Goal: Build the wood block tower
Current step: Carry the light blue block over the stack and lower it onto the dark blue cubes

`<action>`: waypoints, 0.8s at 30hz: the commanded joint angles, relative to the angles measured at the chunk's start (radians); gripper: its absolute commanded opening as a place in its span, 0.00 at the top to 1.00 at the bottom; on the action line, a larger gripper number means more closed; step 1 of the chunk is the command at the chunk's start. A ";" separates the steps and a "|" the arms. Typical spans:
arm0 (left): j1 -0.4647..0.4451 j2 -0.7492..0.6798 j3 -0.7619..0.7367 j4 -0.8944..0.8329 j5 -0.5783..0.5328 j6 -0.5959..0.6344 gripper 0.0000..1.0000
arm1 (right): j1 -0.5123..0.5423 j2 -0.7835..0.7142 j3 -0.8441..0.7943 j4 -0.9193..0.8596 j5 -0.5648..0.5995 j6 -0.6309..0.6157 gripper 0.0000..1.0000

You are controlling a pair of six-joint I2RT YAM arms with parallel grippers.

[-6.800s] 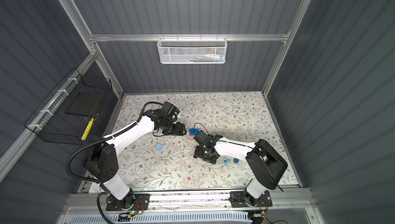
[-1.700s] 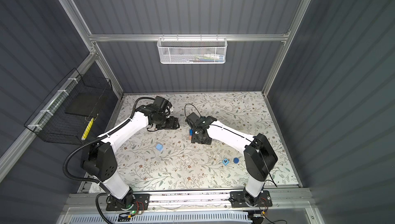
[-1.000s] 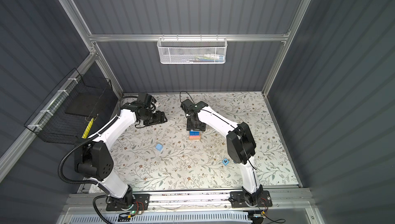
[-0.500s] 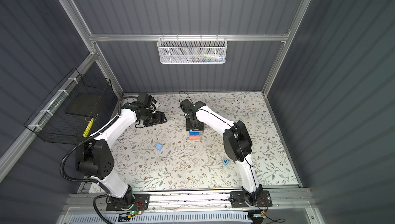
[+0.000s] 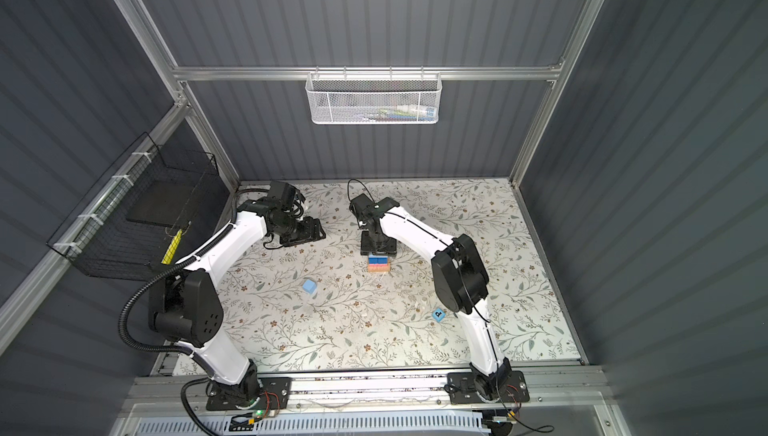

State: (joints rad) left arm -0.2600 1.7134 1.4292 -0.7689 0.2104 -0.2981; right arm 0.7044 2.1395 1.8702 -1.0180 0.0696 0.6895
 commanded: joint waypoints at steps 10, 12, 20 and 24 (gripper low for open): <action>0.009 0.008 -0.007 -0.004 0.022 0.019 0.24 | -0.003 0.027 0.016 0.000 -0.008 -0.008 0.45; 0.008 0.008 -0.007 -0.005 0.022 0.019 0.24 | -0.003 0.028 0.018 0.000 -0.009 -0.008 0.45; 0.008 0.006 -0.007 -0.002 0.026 0.019 0.24 | -0.003 0.031 0.020 0.000 -0.010 -0.008 0.44; 0.010 0.006 -0.007 -0.001 0.026 0.018 0.24 | -0.003 0.032 0.021 0.001 -0.011 -0.009 0.42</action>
State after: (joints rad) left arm -0.2600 1.7134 1.4292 -0.7673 0.2115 -0.2981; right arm 0.7044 2.1521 1.8702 -1.0103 0.0551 0.6876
